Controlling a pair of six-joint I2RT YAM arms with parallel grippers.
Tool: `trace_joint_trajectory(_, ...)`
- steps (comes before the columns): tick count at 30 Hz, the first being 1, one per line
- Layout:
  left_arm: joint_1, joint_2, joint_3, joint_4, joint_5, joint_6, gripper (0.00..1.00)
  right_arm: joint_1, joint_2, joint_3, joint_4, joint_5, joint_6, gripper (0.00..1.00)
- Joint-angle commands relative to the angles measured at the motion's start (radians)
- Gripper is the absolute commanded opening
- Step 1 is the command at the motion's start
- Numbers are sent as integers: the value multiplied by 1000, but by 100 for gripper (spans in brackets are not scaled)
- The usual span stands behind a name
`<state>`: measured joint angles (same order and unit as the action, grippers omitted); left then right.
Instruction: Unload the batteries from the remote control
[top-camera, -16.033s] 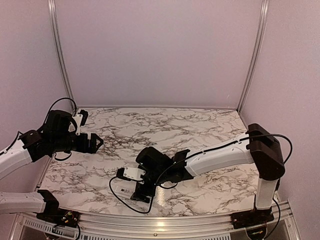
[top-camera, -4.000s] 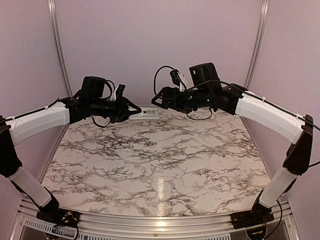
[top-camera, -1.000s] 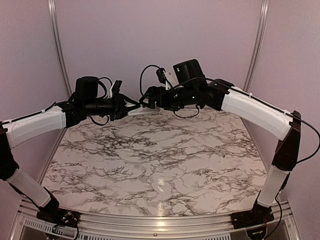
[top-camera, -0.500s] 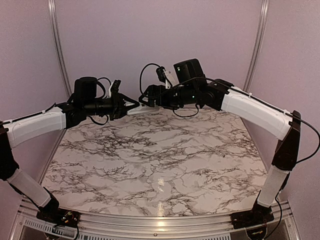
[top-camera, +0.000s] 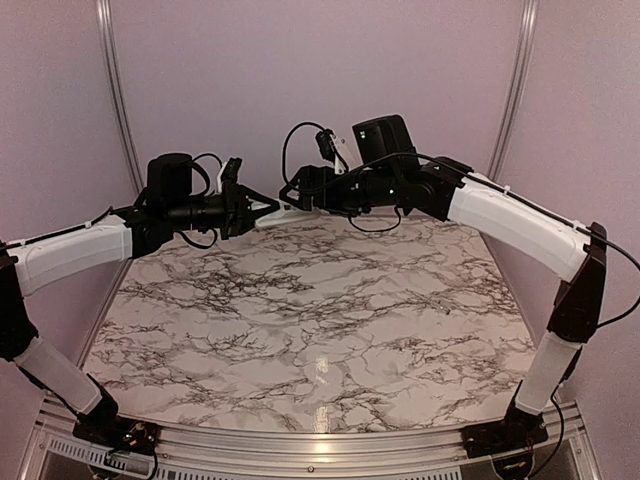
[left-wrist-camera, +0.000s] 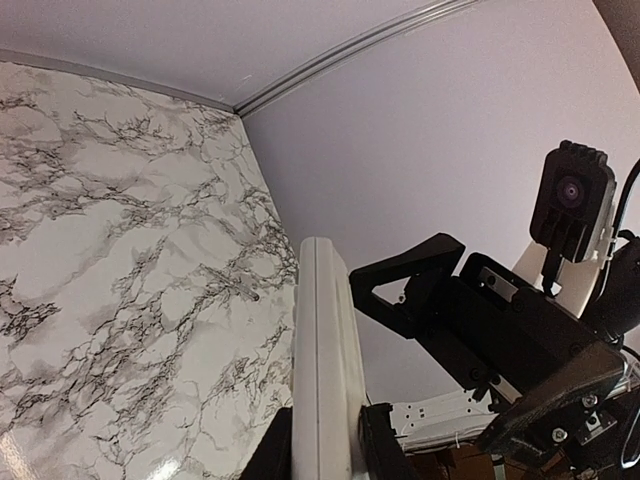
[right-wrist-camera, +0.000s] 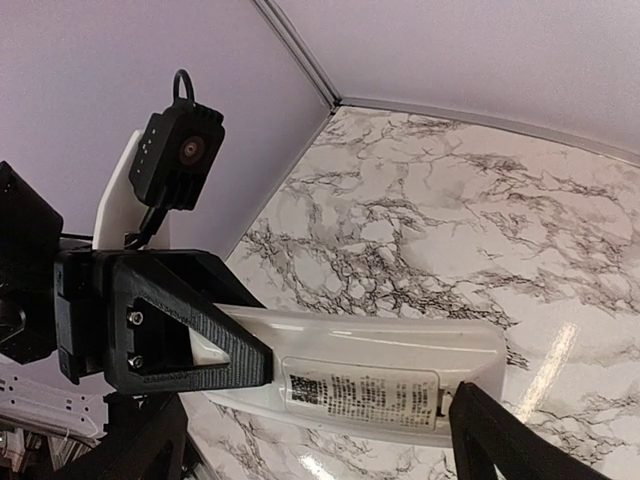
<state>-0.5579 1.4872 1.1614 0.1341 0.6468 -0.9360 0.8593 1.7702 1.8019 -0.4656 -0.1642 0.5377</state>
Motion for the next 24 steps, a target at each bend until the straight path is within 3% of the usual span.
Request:
trace_joint_trajectory(1, -36, -15, 20, 181, 170, -3, 0, 11, 24, -9, -55, 18, -13, 90)
trace_joint_trajectory(14, -36, -16, 65, 144, 172, -46, 0, 46, 120, 135, -212, 130, -61, 90)
trace_joint_trajectory(24, -36, -13, 66, 171, 189, -63, 0, 49, 133, 113, -88, -20, -47, 89)
